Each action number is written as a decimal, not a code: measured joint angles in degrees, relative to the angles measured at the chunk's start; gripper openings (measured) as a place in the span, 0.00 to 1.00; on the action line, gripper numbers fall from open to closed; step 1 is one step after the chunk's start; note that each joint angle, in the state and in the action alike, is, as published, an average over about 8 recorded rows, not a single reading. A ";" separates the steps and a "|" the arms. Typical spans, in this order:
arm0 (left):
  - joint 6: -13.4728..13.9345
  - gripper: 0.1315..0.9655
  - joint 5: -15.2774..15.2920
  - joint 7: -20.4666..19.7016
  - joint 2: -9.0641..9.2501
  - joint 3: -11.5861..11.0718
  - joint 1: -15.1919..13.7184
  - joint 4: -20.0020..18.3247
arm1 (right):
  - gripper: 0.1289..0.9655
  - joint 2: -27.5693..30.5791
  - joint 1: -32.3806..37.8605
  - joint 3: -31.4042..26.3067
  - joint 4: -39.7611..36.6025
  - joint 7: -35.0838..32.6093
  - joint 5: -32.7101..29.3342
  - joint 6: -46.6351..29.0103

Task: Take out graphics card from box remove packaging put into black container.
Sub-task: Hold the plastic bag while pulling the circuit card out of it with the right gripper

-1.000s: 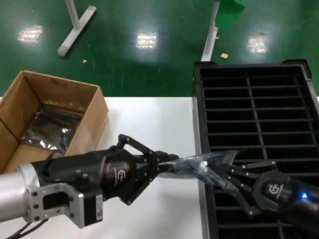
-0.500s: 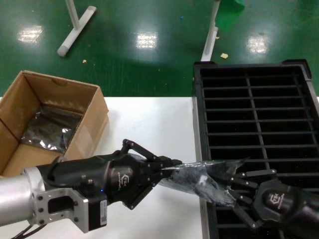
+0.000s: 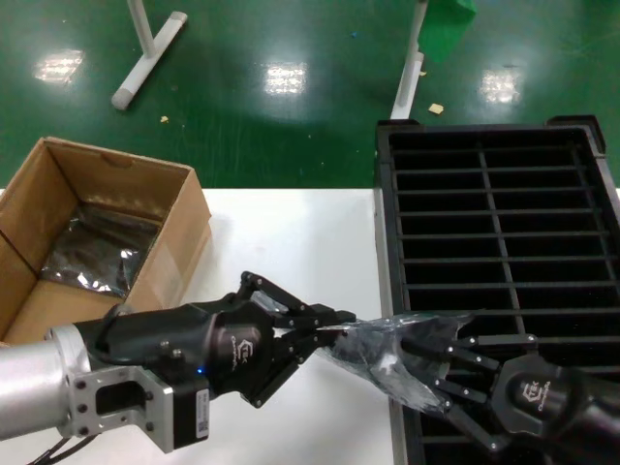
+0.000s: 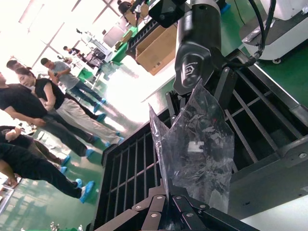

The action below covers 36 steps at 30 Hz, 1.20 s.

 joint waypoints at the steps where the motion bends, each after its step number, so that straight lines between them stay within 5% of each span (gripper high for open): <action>1: 0.03 0.01 -0.11 0.14 0.00 -0.04 0.05 0.08 | 0.15 0.01 0.00 -0.03 0.01 0.04 -0.02 0.01; 19: 0.01 0.01 -0.89 1.43 0.08 -0.46 0.58 0.86 | 0.03 0.08 -0.03 -0.36 -0.11 -0.09 0.01 -0.51; 36: 0.09 0.01 -0.71 0.64 0.77 0.27 0.15 1.09 | 0.08 0.25 0.25 -0.22 -0.47 -0.22 0.73 -1.69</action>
